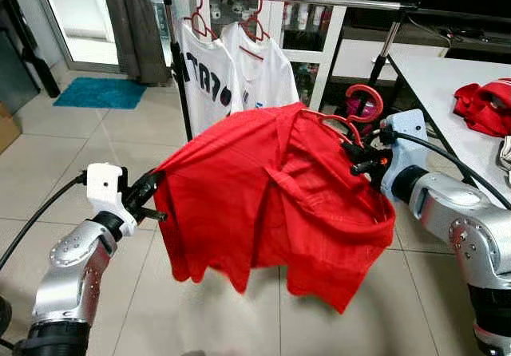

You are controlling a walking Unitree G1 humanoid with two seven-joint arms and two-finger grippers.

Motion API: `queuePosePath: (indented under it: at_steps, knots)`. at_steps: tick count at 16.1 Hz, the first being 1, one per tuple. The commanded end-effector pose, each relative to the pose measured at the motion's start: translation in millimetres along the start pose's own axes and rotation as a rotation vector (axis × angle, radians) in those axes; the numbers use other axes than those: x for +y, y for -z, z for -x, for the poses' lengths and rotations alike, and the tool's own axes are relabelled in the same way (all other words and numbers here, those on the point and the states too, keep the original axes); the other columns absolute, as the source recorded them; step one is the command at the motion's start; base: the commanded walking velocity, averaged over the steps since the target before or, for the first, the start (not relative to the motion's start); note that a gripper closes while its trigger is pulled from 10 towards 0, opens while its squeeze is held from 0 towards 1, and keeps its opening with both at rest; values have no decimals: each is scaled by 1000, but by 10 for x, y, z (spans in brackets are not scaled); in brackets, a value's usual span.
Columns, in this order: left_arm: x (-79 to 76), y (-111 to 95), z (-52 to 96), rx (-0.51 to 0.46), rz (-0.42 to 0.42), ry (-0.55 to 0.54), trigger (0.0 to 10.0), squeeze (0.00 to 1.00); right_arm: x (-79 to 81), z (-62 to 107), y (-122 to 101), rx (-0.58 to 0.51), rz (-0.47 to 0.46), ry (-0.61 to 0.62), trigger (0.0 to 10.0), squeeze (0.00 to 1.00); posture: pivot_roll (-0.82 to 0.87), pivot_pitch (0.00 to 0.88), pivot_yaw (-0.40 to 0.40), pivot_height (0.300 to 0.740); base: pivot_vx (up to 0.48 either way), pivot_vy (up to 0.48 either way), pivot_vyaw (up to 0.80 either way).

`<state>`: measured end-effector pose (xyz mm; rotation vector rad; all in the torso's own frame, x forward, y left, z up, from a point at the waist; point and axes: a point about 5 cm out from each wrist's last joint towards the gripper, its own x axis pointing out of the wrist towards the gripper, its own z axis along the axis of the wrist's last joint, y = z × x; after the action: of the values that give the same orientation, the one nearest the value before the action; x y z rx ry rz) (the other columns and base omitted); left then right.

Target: Hang hanger

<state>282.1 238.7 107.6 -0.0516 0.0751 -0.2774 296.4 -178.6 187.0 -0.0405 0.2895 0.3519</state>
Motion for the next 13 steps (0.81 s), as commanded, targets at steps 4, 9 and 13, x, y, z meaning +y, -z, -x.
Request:
queuePosePath:
  at_steps: [4,9,13]
  knots:
    - [59,-28,54,-11,-56,-35,0,0,-103,30,-140,-99,-8,66,10000,0,-93,0,-26,740,0,0,0]
    - [-87,187,54,108,-109,34,0,0,160,83,-363,-262,-38,-154,10000,0,-97,0,-25,740,0,0,0]
    - [129,95,94,103,-82,-55,10000,1000,343,113,-229,-210,21,-291,10000,0,-95,0,-26,740,0,0,0]
